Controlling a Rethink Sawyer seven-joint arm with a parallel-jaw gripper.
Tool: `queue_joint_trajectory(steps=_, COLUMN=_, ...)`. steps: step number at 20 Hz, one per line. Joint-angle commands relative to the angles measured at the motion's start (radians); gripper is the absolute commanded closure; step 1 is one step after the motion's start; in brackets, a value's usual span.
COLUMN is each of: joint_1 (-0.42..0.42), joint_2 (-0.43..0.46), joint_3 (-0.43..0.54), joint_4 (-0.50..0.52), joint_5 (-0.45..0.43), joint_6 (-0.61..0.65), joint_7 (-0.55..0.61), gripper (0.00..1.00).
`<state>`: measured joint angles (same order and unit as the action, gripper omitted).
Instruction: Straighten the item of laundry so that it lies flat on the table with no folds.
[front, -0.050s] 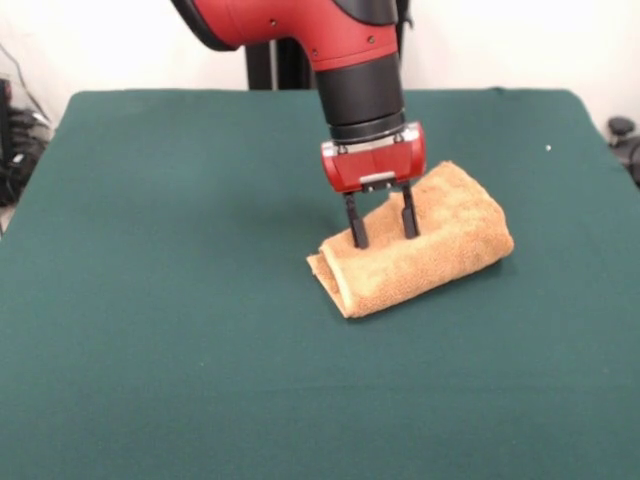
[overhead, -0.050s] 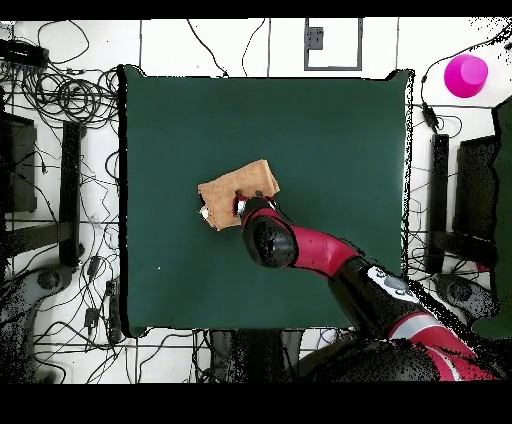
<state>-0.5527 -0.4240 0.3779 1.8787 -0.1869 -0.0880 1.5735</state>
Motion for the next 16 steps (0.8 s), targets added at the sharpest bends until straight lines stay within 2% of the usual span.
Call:
queue_joint_trajectory(steps=1, joint_1=0.02, joint_2=0.047, joint_3=0.102, joint_4=0.021, joint_5=0.076, joint_6=0.114, joint_7=0.2, gripper=0.0)
queue_joint_trajectory(steps=4, joint_1=0.023, joint_2=0.042, joint_3=0.1, joint_4=0.028, joint_5=0.076, joint_6=0.102, joint_7=0.205, gripper=0.0)
queue_joint_trajectory(steps=13, joint_1=0.025, joint_2=-0.029, joint_3=0.084, joint_4=0.084, joint_5=0.143, joint_6=0.202, joint_7=0.214, gripper=0.0)
queue_joint_trajectory(steps=14, joint_1=0.024, joint_2=-0.028, joint_3=0.084, joint_4=0.087, joint_5=0.154, joint_6=0.205, joint_7=0.212, gripper=1.0)
queue_joint_trajectory(steps=16, joint_1=0.02, joint_2=-0.025, joint_3=0.087, joint_4=0.09, joint_5=0.168, joint_6=0.213, joint_7=0.224, gripper=1.0)
